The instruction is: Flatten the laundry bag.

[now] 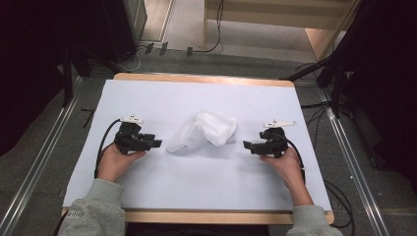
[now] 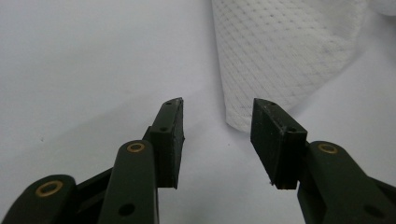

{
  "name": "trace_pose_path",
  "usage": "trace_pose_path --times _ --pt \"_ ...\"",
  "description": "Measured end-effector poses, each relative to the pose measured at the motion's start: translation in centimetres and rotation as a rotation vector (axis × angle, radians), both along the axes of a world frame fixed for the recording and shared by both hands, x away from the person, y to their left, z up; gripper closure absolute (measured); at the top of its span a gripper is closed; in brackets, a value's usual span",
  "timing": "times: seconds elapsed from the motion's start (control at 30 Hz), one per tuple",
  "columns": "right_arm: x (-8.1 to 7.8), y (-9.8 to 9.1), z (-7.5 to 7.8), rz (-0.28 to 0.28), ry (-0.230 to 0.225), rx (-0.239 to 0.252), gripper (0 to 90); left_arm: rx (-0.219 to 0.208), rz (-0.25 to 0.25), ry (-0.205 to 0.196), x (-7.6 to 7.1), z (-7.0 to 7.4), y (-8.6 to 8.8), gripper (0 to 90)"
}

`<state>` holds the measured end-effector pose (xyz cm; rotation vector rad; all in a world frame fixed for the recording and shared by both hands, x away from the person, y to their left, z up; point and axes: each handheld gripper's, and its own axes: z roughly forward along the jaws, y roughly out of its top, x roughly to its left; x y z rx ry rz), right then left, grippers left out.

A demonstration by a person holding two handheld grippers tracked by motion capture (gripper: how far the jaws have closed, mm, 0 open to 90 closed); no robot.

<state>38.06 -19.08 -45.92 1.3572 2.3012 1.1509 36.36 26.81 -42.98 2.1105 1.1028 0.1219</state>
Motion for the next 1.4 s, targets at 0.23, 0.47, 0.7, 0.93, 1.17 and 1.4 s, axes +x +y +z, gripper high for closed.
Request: trace_pose_path --times 0.23,0.47,0.7,0.93,1.17,1.4 --pt "-0.8 -0.8 0.5 0.008 -0.016 0.036 38.3 0.004 -0.009 0.012 -0.1 0.5 -0.5 45.4" --pt "-1.3 -0.7 0.6 0.030 -0.003 0.023 41.2 -0.018 -0.021 0.014 0.1 0.7 -0.8 42.2" --pt "-1.9 -0.4 1.0 0.036 -0.018 0.016 44.6 -0.012 -0.034 0.008 0.1 0.6 -1.0 40.1" --pt "-2.0 -0.2 1.0 0.041 -0.010 0.012 45.9 -0.024 -0.035 0.006 0.1 0.7 -0.9 39.4" --pt "-2.1 -0.1 1.0 0.045 0.000 0.015 48.5 -0.020 -0.037 0.005 0.0 0.7 -1.1 38.9" --pt "-2.3 0.2 1.3 0.050 -0.001 0.017 52.0 -0.025 -0.037 0.002 0.0 0.8 -1.0 38.8"
